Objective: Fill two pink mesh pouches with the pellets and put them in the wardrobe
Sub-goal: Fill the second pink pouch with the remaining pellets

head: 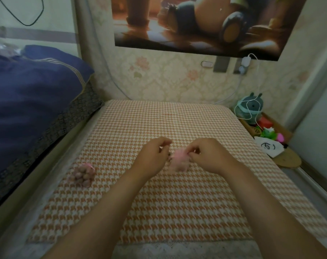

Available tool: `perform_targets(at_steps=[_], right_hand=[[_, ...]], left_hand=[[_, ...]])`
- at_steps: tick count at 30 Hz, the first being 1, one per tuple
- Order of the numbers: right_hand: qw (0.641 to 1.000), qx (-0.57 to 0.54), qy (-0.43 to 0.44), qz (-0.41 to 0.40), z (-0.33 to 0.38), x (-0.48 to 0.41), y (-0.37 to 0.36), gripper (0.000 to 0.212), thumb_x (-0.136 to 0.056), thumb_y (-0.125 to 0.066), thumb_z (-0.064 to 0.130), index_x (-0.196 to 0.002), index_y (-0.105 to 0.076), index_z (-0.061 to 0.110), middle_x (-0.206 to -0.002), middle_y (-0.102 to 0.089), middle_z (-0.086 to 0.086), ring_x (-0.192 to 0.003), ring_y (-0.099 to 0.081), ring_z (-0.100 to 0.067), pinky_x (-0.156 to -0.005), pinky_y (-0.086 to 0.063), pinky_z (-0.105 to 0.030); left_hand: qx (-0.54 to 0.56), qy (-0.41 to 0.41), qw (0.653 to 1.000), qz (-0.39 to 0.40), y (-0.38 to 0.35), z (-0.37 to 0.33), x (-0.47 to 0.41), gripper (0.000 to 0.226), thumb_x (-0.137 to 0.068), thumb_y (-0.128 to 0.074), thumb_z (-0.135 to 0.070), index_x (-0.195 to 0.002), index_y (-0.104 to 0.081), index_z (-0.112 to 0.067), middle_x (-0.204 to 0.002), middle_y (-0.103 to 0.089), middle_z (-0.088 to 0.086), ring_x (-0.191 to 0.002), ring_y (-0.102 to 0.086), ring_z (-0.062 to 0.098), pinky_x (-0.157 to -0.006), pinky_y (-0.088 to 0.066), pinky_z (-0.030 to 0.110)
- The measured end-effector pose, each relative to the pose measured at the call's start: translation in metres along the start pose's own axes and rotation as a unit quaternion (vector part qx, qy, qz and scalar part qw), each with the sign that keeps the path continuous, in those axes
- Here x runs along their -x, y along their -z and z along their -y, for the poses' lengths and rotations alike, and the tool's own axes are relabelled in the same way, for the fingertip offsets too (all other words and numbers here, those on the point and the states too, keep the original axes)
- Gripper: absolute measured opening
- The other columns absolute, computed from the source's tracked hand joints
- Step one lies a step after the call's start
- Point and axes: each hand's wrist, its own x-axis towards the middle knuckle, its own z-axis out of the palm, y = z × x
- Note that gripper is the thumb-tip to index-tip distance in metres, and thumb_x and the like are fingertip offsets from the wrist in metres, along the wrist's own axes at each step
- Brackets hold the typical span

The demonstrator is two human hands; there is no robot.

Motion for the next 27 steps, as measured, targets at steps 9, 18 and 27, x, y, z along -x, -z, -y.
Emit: perform_targets(at_steps=[9,18,27], right_hand=[[0.993,0.012,-0.083,-0.087,-0.054,0.012,0.008,0.019,-0.094,-0.061,0.024,-0.104,-0.077,0.027,-0.107,-0.075,0.007,-0.086,-0.066,-0.014,-0.078,-0.056,-0.034],[0.987,-0.004,-0.116,-0.112,-0.075,0.002,0.007,0.021,-0.096,-0.057,0.023,-0.103,-0.076,0.028,-0.108,-0.074,0.006,-0.097,-0.066,-0.018,-0.082,-0.054,-0.034],[0.986,-0.036,-0.133,-0.091,-0.087,-0.001,0.003,0.019,-0.094,-0.060,0.022,-0.100,-0.077,0.028,-0.107,-0.074,0.006,-0.097,-0.067,-0.018,-0.083,-0.056,-0.035]], left_hand=[[-0.293,0.042,0.940,0.168,-0.070,0.025,-0.011,0.096,-0.076,-0.054,-0.076,-0.153,-0.012,-0.039,-0.165,-0.003,0.001,-0.150,0.003,0.030,-0.121,-0.007,0.053],[-0.252,-0.085,0.948,0.176,-0.115,0.039,-0.050,0.086,-0.075,-0.044,-0.080,-0.149,-0.028,-0.040,-0.156,-0.030,0.002,-0.144,-0.019,0.026,-0.119,-0.020,0.044],[-0.205,-0.163,0.961,0.092,-0.131,0.041,-0.067,0.025,-0.088,-0.060,-0.045,-0.070,-0.056,-0.028,-0.069,-0.047,-0.006,-0.073,-0.049,0.020,-0.071,-0.045,0.039]])
